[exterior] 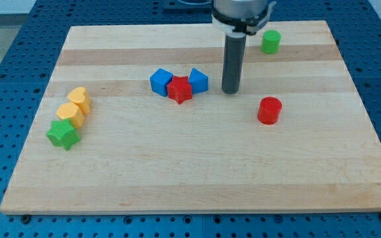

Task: Nudge the red star to the top a bit

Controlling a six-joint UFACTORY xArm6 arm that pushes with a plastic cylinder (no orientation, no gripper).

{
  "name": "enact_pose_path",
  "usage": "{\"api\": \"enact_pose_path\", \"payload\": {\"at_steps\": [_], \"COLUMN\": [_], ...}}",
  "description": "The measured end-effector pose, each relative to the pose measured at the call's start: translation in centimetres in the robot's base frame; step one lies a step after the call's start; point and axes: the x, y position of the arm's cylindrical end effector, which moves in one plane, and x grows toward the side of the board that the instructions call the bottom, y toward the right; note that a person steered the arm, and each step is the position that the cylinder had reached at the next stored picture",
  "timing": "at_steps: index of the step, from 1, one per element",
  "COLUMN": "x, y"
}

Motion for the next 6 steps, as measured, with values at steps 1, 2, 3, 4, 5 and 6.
{"api": "enact_pose_path", "payload": {"at_steps": [1,2,3,4,5,6], "x": [0.8,1.5,4.2,3.5,0.6,0.4], "y": [-3.7,-7.0,-8.5,-9.0,-9.0,-8.9]}}
